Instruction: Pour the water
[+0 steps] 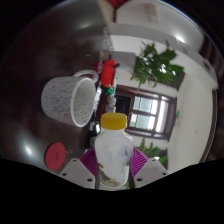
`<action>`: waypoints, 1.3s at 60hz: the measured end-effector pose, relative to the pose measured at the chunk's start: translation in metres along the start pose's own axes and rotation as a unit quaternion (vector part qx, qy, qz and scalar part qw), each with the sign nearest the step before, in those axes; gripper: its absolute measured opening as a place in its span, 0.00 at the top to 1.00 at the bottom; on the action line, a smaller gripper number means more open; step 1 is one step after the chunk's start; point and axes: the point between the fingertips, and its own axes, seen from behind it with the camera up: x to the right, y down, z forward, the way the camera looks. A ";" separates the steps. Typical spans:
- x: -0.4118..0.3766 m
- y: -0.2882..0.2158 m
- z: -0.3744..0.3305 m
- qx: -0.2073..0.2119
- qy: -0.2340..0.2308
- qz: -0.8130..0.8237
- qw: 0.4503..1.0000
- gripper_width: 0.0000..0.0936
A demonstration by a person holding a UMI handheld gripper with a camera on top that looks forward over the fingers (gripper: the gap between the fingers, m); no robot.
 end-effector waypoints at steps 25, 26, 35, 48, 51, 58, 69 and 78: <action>-0.049 0.074 -0.006 0.028 0.048 -0.152 0.987 0.59; -0.051 0.078 -0.006 0.028 0.047 -0.144 0.988 0.59; -0.060 0.136 -0.014 0.036 0.030 0.014 0.999 0.59; -0.083 0.216 -0.019 0.046 -0.063 0.481 0.873 0.58; -0.090 0.219 -0.016 0.053 -0.089 0.570 0.815 0.58; -0.110 0.238 -0.017 0.064 -0.124 0.694 0.706 0.58; -0.141 0.247 -0.013 0.068 -0.140 0.768 0.621 0.58; -0.168 0.237 -0.012 0.071 -0.147 0.753 0.637 0.58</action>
